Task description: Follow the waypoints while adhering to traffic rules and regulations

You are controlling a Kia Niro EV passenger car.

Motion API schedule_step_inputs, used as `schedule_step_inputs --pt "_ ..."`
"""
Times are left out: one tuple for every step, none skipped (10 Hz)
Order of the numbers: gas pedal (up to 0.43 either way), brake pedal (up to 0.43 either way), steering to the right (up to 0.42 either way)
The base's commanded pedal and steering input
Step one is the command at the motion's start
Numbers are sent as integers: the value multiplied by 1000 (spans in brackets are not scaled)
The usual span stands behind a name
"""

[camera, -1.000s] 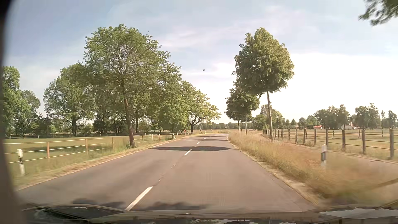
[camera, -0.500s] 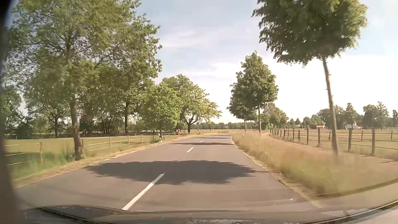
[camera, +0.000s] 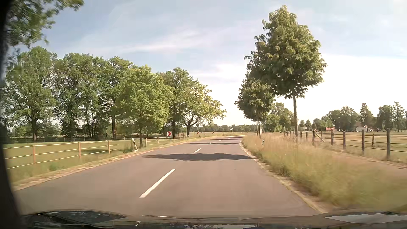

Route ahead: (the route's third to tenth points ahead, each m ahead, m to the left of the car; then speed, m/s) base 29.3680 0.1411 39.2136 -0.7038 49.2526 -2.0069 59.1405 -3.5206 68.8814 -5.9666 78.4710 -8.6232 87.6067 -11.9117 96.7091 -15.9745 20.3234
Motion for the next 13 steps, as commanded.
schedule_step_inputs --pt "118 0 5" --pt "118 0 6" --pt "118 0 8" --pt "118 0 11" --pt "118 0 15" --pt "118 0 17" --pt "118 0 17" --pt "118 0 17" --pt "118 0 17" --pt "118 0 18" --pt "118 0 19" --pt "130 0 20" --pt "130 0 20"
